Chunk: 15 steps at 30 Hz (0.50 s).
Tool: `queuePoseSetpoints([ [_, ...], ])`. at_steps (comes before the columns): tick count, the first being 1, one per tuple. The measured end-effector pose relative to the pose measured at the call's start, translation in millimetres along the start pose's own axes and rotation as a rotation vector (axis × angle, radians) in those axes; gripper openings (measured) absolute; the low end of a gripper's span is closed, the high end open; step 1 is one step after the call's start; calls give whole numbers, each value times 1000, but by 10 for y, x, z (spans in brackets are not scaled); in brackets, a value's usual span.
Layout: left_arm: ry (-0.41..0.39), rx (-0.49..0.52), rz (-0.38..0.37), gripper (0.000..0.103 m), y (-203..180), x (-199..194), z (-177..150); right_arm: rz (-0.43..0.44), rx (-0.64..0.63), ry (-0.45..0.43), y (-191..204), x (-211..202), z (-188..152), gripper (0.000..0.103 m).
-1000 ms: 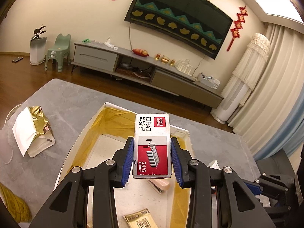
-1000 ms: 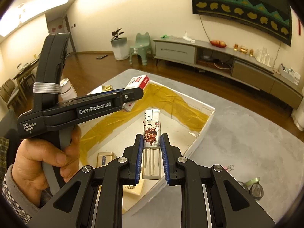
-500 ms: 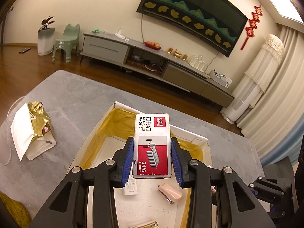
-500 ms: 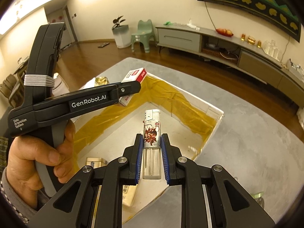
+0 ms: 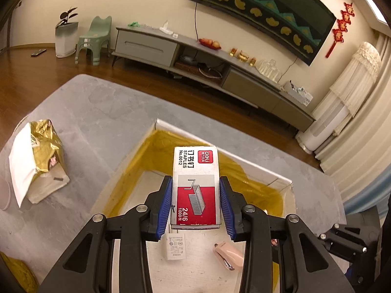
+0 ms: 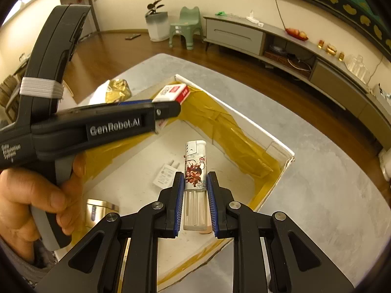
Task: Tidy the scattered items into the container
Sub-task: 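Open both tools to drop the staple box and lighter into the box, then move both open tools back toward the glasses and red figure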
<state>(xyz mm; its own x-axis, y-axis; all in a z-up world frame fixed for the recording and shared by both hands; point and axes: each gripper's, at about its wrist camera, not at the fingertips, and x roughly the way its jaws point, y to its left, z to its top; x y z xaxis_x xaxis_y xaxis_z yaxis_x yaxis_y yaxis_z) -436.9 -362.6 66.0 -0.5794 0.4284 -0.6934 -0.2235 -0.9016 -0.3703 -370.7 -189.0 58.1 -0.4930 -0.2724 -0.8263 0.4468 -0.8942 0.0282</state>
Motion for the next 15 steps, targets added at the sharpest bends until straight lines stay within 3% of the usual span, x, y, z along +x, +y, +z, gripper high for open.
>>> queuePoseSetpoints([
  [8,18,-143,-57,39,187,140,21,-18,-17,27,9,104,139,20],
  [10,-22,-193,-73,47,247,117,30,-21,-22,37,4,161,148,21],
  [11,-34,-209,-80,63,266,107,18,-24,-12,38,-16,188,141,23],
  [12,-40,-219,-85,65,279,99,8,-27,-2,38,-33,203,127,30],
  [15,-23,-198,-104,65,259,98,9,-21,12,34,-48,201,62,31],
])
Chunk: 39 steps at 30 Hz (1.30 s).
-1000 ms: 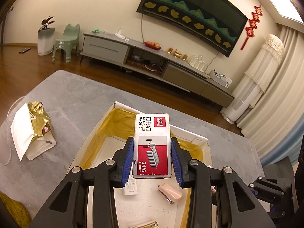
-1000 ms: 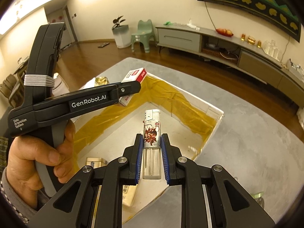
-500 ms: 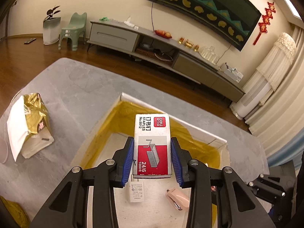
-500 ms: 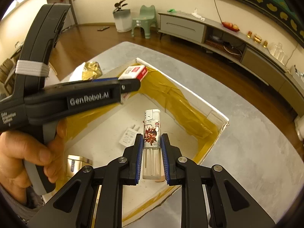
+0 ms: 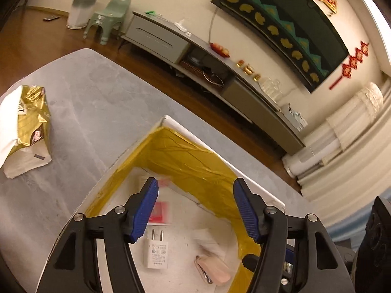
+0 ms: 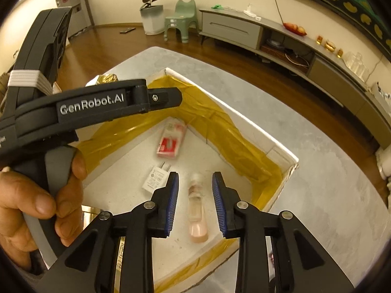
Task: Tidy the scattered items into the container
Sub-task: 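Move both open tools back toward the glasses and red figure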
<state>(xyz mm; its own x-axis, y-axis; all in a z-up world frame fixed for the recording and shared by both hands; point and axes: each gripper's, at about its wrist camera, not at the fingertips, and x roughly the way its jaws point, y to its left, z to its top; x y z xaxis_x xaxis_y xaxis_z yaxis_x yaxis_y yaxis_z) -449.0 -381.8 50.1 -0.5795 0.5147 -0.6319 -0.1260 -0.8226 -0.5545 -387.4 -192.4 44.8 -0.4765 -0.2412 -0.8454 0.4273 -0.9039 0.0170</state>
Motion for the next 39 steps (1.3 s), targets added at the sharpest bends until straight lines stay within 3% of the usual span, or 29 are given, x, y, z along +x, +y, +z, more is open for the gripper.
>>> queuePoseSetpoints([
  [12,-16,-8,-26,65,-32,-203,40,65,31,-55,-22,-412,-370,30],
  [26,-45,271,103,65,-641,-319,-349,199,106,-171,-90,-845,-811,31],
  [39,-100,360,134,65,-874,-730,-527,261,112,-254,-10,-1262,-1187,31],
])
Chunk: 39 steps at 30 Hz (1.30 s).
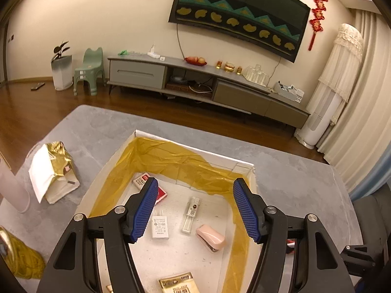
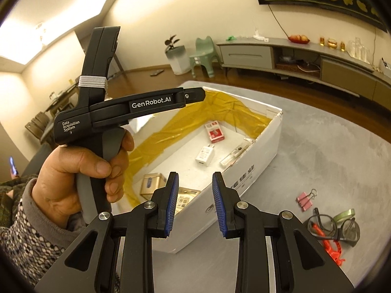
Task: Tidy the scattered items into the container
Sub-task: 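Move both open tools back toward the glasses and red figure, then lower the right tool onto the black safety glasses frame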
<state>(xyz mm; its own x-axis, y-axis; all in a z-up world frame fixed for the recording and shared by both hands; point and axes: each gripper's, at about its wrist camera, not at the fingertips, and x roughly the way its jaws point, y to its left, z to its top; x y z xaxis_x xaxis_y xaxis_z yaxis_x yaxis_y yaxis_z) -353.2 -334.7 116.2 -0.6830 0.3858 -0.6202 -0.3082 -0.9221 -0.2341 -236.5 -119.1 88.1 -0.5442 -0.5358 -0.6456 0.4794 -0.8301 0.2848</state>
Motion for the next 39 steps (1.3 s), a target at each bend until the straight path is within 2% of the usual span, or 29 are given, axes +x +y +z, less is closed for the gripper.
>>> queuePoseSetpoints([
  [9,-31,95,-25,65,-325,-353,-78,19,-20,-84,69,-437,-277,31],
  [20,-46,230,-51,65,-850,-567,-256,87,38,-188,-113,-813,-664,31],
  [26,-34,292,-62,65,-1107,-584,-377,135,118,-249,-334,-897,-939,31],
  [39,49,386,-104,65,-1603,-259,-643,107,216,-245,-763,-955,-1157,33],
])
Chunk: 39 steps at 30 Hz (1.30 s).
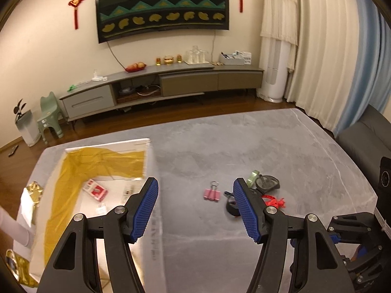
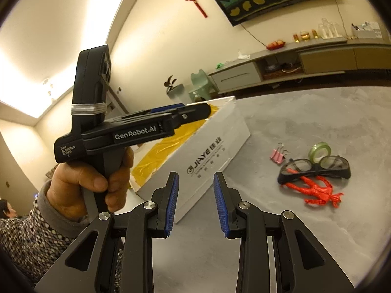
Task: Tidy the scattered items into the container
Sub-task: 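Lower the right tool onto the black safety glasses frame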
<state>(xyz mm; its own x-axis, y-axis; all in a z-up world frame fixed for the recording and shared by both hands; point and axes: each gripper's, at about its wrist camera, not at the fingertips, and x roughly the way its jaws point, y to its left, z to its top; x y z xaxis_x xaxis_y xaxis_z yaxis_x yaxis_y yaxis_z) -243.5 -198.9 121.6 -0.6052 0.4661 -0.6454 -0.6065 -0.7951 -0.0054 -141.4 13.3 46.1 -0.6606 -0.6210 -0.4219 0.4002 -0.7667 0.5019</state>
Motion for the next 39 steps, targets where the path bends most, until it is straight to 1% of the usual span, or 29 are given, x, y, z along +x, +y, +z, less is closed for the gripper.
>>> queuePoseSetpoints([
  [4,22,5,-30,65,-125,155,3,-31,12,2,-87,-32,-12,33],
  [9,71,26,-59,65,-295,409,-56,-121,30,23,-243,-52,-34,33],
  [12,102,40,-74,65,-391,558,-89,-158,67,39,-374,-54,-48,33],
  [20,147,59,-108,65,-595,845,-153,-290,181,96,-816,-50,-120,33],
  [23,167,53,-121,65,-608,952,-185,-360,212,111,-974,-65,-153,33],
  [26,192,49,-127,65,-603,1061,-228,-406,253,122,-1119,-103,-180,33],
  [28,215,46,-122,65,-597,1146,-261,-424,271,129,-1191,-98,-201,33],
  [34,243,20,-159,65,-533,1380,-369,-454,304,148,-1326,-25,-245,34],
  [37,242,-5,-181,66,-476,1534,-442,-457,313,150,-1362,33,-237,34],
  [39,212,-25,-214,70,-435,1580,-468,-468,306,154,-1370,88,-223,34],
])
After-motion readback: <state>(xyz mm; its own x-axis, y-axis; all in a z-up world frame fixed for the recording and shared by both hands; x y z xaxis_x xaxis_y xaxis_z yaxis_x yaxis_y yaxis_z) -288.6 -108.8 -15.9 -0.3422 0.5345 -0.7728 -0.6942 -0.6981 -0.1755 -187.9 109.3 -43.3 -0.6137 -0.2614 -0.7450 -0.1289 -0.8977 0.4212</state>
